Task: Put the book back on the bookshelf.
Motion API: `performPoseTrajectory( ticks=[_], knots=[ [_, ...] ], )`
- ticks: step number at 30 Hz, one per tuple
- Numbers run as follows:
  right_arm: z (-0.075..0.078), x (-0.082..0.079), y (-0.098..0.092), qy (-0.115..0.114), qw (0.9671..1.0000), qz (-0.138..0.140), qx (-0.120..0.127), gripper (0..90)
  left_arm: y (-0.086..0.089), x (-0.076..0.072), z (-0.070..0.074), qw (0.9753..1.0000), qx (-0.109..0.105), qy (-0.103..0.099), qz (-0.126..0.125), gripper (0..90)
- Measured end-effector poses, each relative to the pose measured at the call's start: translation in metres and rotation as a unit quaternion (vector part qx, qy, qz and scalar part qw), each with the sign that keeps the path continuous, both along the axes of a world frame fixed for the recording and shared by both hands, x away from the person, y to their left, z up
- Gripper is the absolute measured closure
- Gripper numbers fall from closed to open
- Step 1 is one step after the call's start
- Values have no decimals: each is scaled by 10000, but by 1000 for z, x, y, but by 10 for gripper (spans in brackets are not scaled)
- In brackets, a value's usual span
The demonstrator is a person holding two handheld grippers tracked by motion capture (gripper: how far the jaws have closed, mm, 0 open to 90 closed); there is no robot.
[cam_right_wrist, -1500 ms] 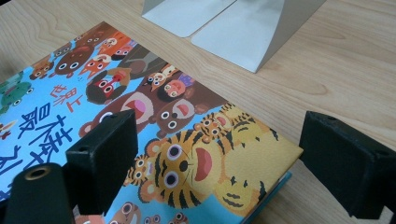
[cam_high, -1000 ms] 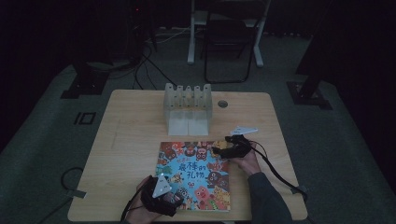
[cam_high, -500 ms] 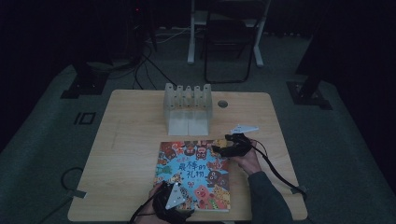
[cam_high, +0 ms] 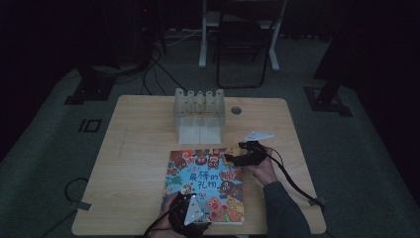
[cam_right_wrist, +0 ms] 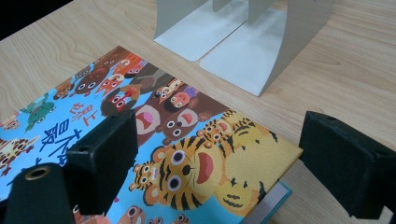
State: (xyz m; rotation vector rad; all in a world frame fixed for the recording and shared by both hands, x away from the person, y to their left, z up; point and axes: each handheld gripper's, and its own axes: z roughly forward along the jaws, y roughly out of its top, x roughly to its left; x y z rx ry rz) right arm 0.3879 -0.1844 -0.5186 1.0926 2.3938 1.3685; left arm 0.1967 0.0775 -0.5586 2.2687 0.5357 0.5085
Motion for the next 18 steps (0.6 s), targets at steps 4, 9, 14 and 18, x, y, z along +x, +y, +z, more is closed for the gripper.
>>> performPoseTrajectory(
  ticks=[4, 9, 14, 18],
  knots=[
    [2, 0, -1, 6, 10000, -3, 54, 127, -5, 0, 0, 9999, -66, -76, -21, 8],
    [4, 0, -2, -3, 9999, 4, 110, 130, -6, -1, 2, 9998, -106, -183, -2, 10],
    [11, -2, 0, -119, 9999, 39, 75, 132, -4, -6, 8, 9990, -176, -417, 26, 18],
    [18, -5, -2, -204, 9998, 44, 67, 132, 0, -8, 12, 9984, -277, -496, 37, 25]
  ],
)
